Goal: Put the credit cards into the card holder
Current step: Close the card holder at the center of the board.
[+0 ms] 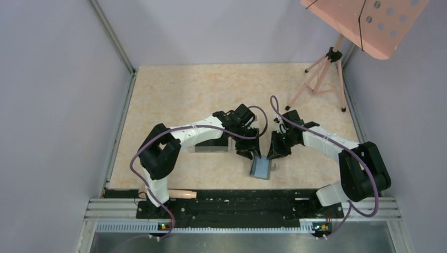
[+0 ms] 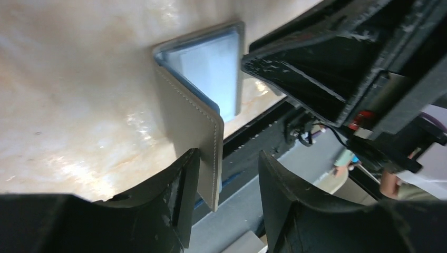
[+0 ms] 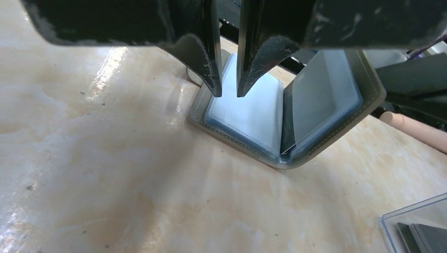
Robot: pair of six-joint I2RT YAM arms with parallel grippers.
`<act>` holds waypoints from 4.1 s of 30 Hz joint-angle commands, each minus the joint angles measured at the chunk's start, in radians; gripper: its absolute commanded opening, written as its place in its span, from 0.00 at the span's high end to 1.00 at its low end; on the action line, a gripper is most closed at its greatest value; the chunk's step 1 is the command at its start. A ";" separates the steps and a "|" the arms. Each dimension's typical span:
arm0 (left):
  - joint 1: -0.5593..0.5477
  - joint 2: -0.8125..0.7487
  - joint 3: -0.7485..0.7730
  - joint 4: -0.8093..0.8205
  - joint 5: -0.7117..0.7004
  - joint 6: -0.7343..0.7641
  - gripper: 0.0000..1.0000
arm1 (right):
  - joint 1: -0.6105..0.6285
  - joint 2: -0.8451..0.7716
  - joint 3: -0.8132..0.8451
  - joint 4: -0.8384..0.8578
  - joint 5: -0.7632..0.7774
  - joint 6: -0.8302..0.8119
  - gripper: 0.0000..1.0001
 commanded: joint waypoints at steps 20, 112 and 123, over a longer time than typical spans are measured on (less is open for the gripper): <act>-0.048 0.113 -0.137 0.475 0.223 -0.208 0.46 | -0.061 -0.104 -0.015 0.011 -0.005 0.012 1.00; -0.151 0.056 -0.047 0.476 -0.212 -0.261 0.98 | -0.043 0.136 -0.171 0.314 -0.183 0.194 1.00; -0.163 0.070 0.013 0.358 -0.256 -0.215 0.73 | -0.044 0.121 -0.172 0.291 -0.167 0.178 1.00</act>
